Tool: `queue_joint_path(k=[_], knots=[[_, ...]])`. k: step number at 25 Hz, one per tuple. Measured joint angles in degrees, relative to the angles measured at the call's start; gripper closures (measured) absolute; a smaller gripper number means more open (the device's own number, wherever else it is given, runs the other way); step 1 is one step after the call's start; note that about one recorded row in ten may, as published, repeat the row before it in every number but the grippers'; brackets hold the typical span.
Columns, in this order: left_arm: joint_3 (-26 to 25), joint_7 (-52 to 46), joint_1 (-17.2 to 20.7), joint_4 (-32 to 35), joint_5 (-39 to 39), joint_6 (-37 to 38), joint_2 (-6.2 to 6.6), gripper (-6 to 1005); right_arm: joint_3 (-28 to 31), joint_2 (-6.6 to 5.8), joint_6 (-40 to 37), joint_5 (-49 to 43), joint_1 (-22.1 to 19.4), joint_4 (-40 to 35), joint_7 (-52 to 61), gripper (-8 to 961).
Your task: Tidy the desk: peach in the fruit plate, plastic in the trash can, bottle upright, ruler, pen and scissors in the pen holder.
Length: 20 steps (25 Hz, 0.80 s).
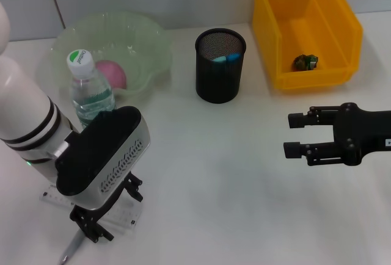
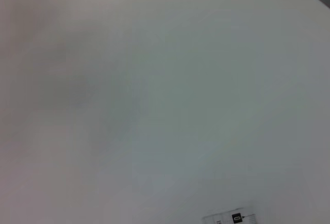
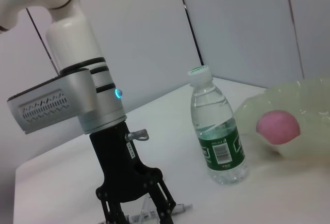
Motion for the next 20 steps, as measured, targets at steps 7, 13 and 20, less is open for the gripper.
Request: queue_joint_path(k=[7,13,20], knots=[[0.3,0.0,-0.2,-0.2,0.0,-0.3,0.00,242,-0.3,0.04,0.6,0.0,0.0,0.0,0.3,267],[0.5,0.5,-0.3,-0.2,0.0,-0.3,0.00,244,-0.3,0.14,1.1,-0.5,0.1,0.0,0.3,271],[1.0,0.5,-0.3,-0.2,0.1,-0.4,0.00,428,-0.3,0.15,1.5,-0.9,0.4,0.0,0.6,276]])
